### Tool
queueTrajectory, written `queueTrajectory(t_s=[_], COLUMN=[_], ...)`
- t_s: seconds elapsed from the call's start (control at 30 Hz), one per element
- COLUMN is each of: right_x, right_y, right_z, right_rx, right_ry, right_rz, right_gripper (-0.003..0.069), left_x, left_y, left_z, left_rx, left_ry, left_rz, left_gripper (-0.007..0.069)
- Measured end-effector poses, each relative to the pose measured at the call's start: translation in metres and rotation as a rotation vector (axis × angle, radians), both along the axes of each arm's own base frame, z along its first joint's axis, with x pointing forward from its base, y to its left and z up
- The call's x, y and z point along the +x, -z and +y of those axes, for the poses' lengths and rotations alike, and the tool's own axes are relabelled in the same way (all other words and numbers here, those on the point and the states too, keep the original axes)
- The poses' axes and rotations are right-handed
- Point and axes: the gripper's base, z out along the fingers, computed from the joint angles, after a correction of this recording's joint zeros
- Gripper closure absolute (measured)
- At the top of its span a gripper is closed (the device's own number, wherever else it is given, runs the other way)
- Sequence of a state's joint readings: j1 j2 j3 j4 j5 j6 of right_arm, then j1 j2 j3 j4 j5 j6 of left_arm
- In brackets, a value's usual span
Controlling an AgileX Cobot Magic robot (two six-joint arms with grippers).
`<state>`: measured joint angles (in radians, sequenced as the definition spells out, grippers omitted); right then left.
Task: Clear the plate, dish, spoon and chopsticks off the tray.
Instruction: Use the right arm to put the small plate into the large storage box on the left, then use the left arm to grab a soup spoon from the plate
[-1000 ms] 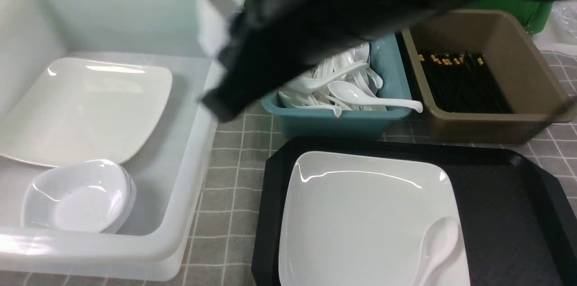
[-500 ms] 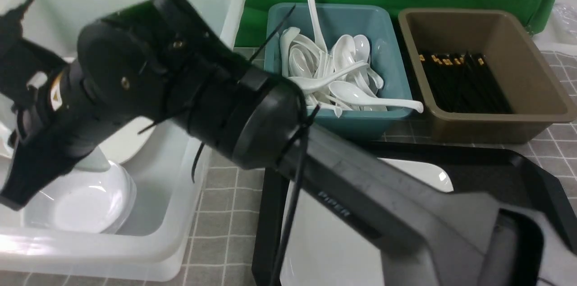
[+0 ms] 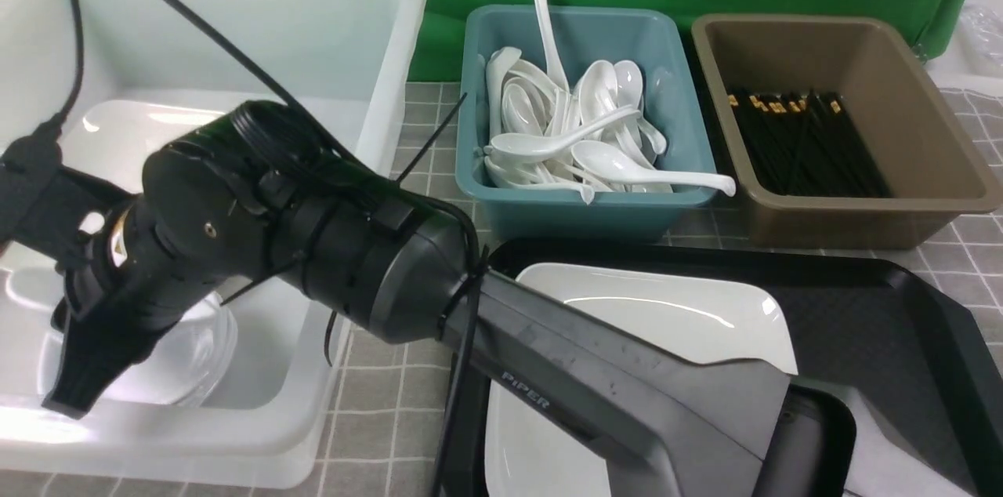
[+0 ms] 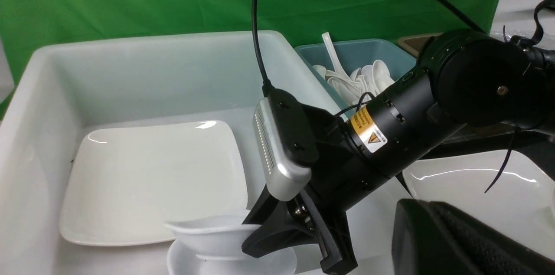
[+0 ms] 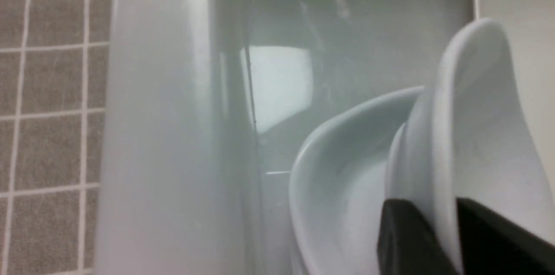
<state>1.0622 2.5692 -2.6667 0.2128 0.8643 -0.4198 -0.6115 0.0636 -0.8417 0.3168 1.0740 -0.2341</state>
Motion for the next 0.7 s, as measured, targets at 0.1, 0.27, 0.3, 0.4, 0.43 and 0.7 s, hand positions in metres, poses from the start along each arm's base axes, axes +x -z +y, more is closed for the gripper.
queueTrajectory(t_s=[0.1,0.27,0.3,0.4,0.43,0.7], right_x=[-0.001,-0.004,-0.004,-0.008,-0.009,-0.015], right_y=[0.002,0.000,-0.003,-0.017,-0.023,-0.101], right_z=[-0.001,-0.008,-0.010,-0.018,-0.023,-0.060], right_rx=[-0.018,-0.092,-0.100,-0.131,-0.157,-0.119], right_ry=[-0.004,-0.019,-0.018,-0.014,-0.013,0.173], right_rz=[0.008,0.025,0.025,0.041,0.043,-0.017], right_gripper=[0.0382,0.0179,0.0155,0.0117,0.0116,0.0317], left_x=[0.000,-0.001,-0.001,-0.002,-0.002,0.017], left_y=[0.000,0.001,0.000,0.000,0.000,-0.008], left_z=[-0.001,-0.003,-0.004,-0.005,-0.006,-0.025], left_rx=[-0.005,-0.021,-0.023,-0.030,-0.036,-0.011], left_ry=[0.006,0.035,0.039,0.054,0.061,0.114], left_rz=[0.003,0.014,0.014,0.014,0.009,0.050], left_gripper=[0.0616,0.0616,0.0616,0.0616,0.0616,0.0616])
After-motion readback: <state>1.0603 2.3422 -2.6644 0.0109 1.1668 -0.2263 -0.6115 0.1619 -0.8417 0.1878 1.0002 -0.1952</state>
